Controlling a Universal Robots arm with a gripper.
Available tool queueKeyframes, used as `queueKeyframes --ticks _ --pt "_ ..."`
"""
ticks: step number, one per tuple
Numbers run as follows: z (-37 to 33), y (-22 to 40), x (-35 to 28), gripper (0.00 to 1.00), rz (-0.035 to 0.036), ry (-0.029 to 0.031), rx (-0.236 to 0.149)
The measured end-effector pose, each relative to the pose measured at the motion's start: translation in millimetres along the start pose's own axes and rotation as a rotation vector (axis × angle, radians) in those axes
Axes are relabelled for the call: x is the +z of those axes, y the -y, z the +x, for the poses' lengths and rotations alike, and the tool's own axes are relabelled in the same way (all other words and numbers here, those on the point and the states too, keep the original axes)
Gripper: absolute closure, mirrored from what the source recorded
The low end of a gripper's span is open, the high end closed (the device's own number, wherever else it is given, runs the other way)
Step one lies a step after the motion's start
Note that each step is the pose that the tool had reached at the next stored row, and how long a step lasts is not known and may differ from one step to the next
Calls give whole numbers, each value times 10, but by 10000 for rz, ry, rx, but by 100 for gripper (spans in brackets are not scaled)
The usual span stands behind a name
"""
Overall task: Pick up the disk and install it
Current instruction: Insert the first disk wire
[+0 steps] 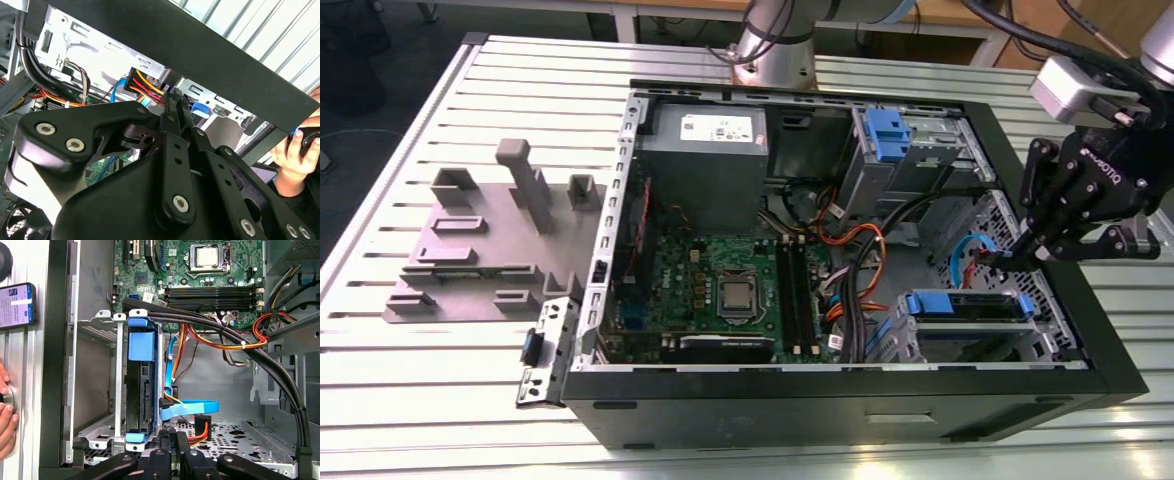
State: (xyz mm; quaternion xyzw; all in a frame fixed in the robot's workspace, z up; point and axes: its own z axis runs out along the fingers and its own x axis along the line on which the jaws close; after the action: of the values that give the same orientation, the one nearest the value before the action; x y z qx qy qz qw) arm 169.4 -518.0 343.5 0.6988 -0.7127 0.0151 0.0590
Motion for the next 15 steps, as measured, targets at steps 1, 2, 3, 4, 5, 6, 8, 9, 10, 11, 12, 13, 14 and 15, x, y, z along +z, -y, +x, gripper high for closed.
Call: queueKeyframes --ticks 1,2,3,4,5,6,8,9,10,11,12,13,14,15 --pt "0 -1 -4 84 1 1 -2" --pt "0 -3 -9 84 2 4 -3" --pt "2 -9 -18 84 0 -1 0" --pt "3 -13 -26 84 0 -5 1" --pt "4 -20 -33 84 0 -3 0" --pt "4 -27 -35 84 0 -1 0" --pt "5 -33 -34 84 0 1 0" --pt "4 -40 -35 84 0 0 0" --pt "4 -49 -35 84 1 -2 1" --pt "5 -59 -34 84 3 -1 0" --pt "5 -69 -33 84 5 -1 1" --pt "6 -75 -33 84 6 0 1" --pt "11 -76 -33 84 7 -3 0" --pt "16 -76 -32 84 8 -1 -1"
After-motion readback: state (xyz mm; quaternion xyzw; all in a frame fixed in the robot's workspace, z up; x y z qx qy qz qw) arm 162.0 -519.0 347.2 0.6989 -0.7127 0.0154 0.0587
